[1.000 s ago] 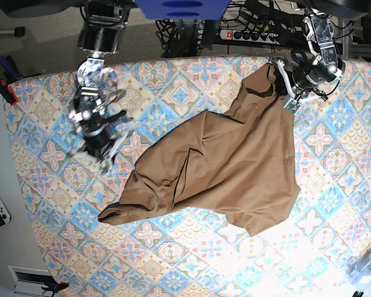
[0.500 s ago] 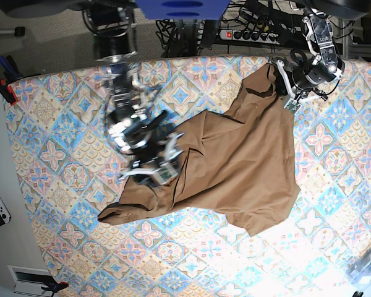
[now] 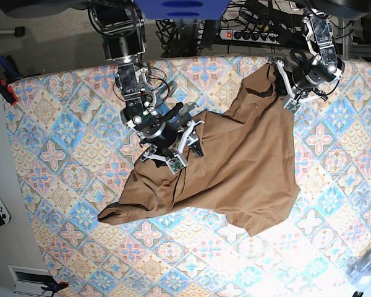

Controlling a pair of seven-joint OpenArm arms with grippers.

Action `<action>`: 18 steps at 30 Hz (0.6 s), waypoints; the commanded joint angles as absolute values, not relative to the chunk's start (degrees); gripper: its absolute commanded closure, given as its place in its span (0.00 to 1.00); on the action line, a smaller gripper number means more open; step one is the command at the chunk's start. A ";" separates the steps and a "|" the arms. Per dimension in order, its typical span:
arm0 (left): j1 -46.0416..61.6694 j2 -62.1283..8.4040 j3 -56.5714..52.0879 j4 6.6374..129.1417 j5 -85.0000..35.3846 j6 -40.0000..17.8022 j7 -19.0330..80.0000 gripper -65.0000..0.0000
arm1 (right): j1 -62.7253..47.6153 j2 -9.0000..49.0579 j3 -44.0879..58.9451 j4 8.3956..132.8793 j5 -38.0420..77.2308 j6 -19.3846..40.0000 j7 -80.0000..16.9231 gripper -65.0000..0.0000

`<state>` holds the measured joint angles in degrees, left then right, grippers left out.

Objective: Layout the t-shirt on the table in an organized manner, then fold the t-shirt properly
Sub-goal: 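Grasp the brown t-shirt fabric near the left gripper with the right gripper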

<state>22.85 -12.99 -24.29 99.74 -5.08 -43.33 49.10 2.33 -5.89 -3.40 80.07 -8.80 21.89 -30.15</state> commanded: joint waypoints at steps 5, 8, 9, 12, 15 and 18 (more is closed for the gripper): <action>23.52 -12.79 -24.04 97.45 4.35 -40.00 55.60 1.00 | 3.38 -6.02 -3.56 80.75 -7.96 21.93 -28.70 0.48; 23.52 -12.79 -24.04 97.45 4.35 -40.00 55.60 1.00 | 3.38 -6.02 -3.56 79.34 -7.96 21.93 -28.70 0.48; 23.52 -12.79 -24.04 97.45 4.35 -40.00 55.60 1.00 | 3.38 -6.02 -3.65 78.29 -7.96 21.93 -28.70 0.48; 23.52 -12.79 -24.04 97.45 4.35 -40.00 55.60 1.00 | 3.38 -6.02 -3.65 74.86 -7.96 21.93 -28.62 0.48; 23.52 -12.79 -24.04 97.45 4.35 -40.00 55.60 1.00 | 3.38 -6.02 -3.74 73.01 -7.96 21.93 -26.95 0.48; 23.52 -12.79 -24.04 97.45 4.35 -40.00 55.60 1.00 | 3.38 -6.02 -3.74 71.87 -7.96 21.93 -24.92 0.48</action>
<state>22.85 -12.99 -24.29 99.74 -5.08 -43.31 49.08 2.55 -5.72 -3.51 71.31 -8.36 21.47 -24.67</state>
